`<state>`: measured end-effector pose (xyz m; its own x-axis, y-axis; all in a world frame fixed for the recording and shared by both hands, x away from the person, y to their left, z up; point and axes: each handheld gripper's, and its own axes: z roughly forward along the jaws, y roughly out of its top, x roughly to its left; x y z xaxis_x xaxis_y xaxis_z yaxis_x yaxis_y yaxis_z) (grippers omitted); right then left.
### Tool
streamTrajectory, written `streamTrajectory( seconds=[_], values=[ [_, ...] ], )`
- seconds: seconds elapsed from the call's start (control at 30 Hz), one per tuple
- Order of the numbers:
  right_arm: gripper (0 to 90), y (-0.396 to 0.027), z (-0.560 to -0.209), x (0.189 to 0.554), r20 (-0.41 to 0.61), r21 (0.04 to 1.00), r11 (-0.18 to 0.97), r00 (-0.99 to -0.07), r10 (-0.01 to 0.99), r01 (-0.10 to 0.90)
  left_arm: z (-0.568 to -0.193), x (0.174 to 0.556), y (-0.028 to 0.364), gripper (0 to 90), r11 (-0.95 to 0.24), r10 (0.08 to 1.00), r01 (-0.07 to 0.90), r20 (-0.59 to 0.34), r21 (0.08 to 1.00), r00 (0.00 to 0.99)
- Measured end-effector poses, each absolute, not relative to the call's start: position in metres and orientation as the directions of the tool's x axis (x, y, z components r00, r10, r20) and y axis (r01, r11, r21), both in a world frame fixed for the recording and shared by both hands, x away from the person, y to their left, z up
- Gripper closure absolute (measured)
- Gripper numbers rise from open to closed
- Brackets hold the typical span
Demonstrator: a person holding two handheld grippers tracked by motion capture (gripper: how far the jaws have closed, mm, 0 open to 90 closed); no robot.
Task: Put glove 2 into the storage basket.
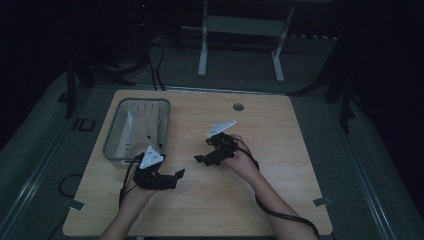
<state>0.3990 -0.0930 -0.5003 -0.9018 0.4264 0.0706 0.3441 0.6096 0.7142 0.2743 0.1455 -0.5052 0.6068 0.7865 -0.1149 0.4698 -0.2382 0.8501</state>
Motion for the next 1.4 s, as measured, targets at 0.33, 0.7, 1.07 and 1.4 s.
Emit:
streamTrajectory(
  seconds=[0.33, 0.7, 1.07, 1.4],
  values=[
    [16.3, -0.126, -0.521, 0.384, 0.073, 0.714, 0.609, -0.902, 0.425, 0.345, -0.525, 0.274, 0.117, 14.1, -0.272, 0.717, 0.477, -0.155, 0.835, 0.68],
    [13.8, -0.162, -0.532, 0.371, 0.048, 0.727, 0.599, -0.895, 0.444, 0.337, -0.54, 0.275, 0.094, 14.1, -0.321, 0.673, 0.453, -0.136, 0.832, 0.727],
    [13.5, -0.202, -0.542, 0.357, 0.023, 0.742, 0.582, -0.879, 0.475, 0.334, -0.55, 0.273, 0.082, 14.1, -0.341, 0.632, 0.435, -0.138, 0.833, 0.762],
    [13.7, -0.218, -0.554, 0.353, 0.019, 0.736, 0.585, -0.875, 0.484, 0.34, -0.557, 0.273, 0.08, 14.1, -0.346, 0.62, 0.434, -0.145, 0.832, 0.771]
  ],
)
